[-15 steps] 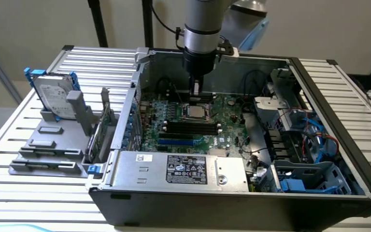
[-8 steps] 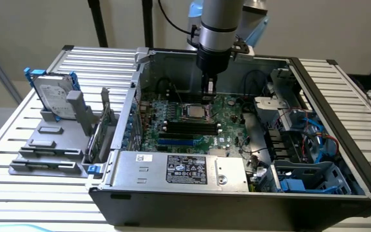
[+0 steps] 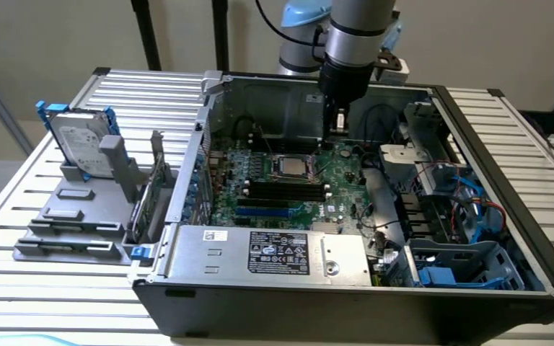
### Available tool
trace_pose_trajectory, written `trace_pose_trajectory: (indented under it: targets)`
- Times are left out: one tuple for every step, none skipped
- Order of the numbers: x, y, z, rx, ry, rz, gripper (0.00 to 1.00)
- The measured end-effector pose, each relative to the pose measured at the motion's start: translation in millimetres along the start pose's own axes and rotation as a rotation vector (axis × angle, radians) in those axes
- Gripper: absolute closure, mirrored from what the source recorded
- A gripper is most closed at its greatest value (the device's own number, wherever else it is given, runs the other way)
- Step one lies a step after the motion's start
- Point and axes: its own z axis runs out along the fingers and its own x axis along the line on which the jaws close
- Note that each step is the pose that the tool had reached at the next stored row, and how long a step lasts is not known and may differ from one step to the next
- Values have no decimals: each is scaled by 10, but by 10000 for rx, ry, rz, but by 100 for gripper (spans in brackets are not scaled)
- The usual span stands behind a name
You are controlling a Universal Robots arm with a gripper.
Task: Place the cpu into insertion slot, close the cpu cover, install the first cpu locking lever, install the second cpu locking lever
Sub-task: 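Close the cpu cover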
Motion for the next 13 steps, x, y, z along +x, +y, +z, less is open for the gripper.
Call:
trace_pose_trajectory:
  targets:
    - [1,47,-26,6,2,-1,89]
    - [2,91,-49,12,5,1,89]
    - [3,135,-67,19,6,-1,89]
    - [4,180,-79,27,8,1,89]
    - [6,225,-83,35,9,0,89]
    - [8,274,-84,42,6,1,89]
    - [10,319,-84,44,8,-1,89]
    - [12,360,-81,47,7,-7,89]
    - [13,385,-68,46,9,-17,89]
    - [13,390,-50,47,7,-28,89]
    - [12,390,-33,47,5,-40,89]
    - [12,390,-13,47,6,-61,89]
    - [12,390,5,47,8,-79,89]
